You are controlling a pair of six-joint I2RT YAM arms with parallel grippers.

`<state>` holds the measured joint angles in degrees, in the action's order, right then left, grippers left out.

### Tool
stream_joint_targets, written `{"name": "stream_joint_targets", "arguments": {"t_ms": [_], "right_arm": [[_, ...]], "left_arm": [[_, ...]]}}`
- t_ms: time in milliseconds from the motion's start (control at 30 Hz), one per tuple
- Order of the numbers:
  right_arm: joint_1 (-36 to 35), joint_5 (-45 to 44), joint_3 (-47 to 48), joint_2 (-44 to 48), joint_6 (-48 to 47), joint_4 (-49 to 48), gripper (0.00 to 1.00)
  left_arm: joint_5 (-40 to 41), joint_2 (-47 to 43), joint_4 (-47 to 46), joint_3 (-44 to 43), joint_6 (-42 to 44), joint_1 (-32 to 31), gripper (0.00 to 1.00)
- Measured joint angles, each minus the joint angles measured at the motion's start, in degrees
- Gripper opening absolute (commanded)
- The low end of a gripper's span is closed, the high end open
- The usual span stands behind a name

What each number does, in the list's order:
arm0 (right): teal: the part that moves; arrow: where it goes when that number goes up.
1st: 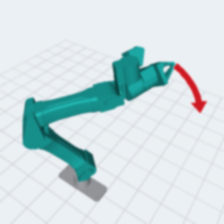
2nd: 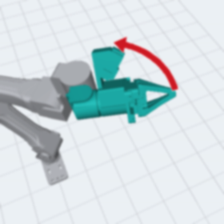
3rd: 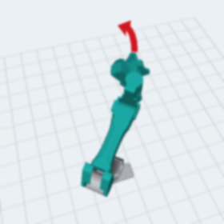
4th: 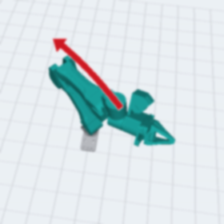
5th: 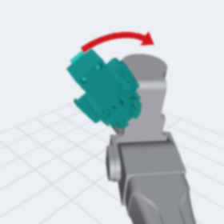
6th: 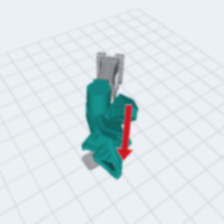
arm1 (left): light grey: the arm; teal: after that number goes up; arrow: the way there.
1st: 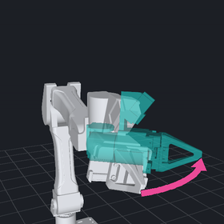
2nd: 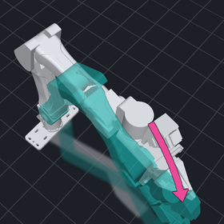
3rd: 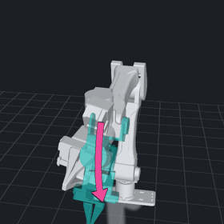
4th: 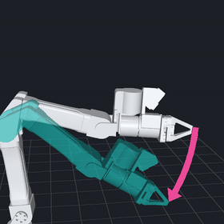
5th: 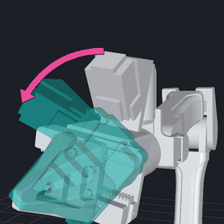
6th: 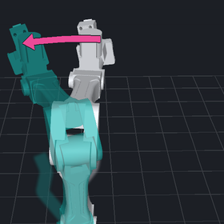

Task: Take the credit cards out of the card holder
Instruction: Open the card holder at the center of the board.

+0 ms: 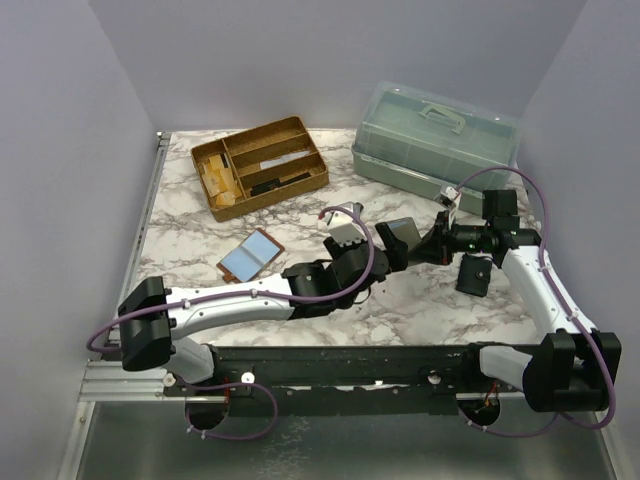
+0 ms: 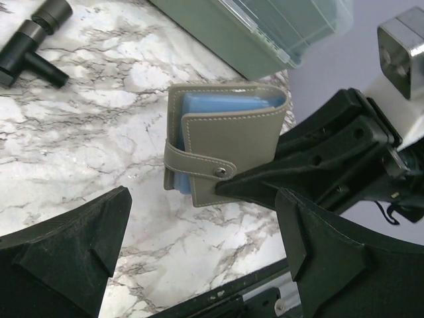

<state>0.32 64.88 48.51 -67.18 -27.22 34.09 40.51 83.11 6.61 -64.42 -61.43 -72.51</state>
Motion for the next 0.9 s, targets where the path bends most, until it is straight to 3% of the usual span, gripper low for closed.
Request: {"name": "stream_joint_targets", "arguments": {"t_ms": [333,600,900], "right_arm": [[0.0,-0.2,-0.1,0.0,0.2,-0.1,0.00],[0.0,-0.3,-0.1,0.0,0.2,-0.1,0.00],[0.0,-0.3,-0.1,0.0,0.2,-0.1,0.00]], "left_arm": [[2.7,4.1,6.2,-5.4,-1.6,0.0,0.97],[2.6,6.0,5.9,-7.4,-0.9,0.0,0.78],[2.6,8.9,5.3,-10.8,-1.4,0.1,0.63]]}}
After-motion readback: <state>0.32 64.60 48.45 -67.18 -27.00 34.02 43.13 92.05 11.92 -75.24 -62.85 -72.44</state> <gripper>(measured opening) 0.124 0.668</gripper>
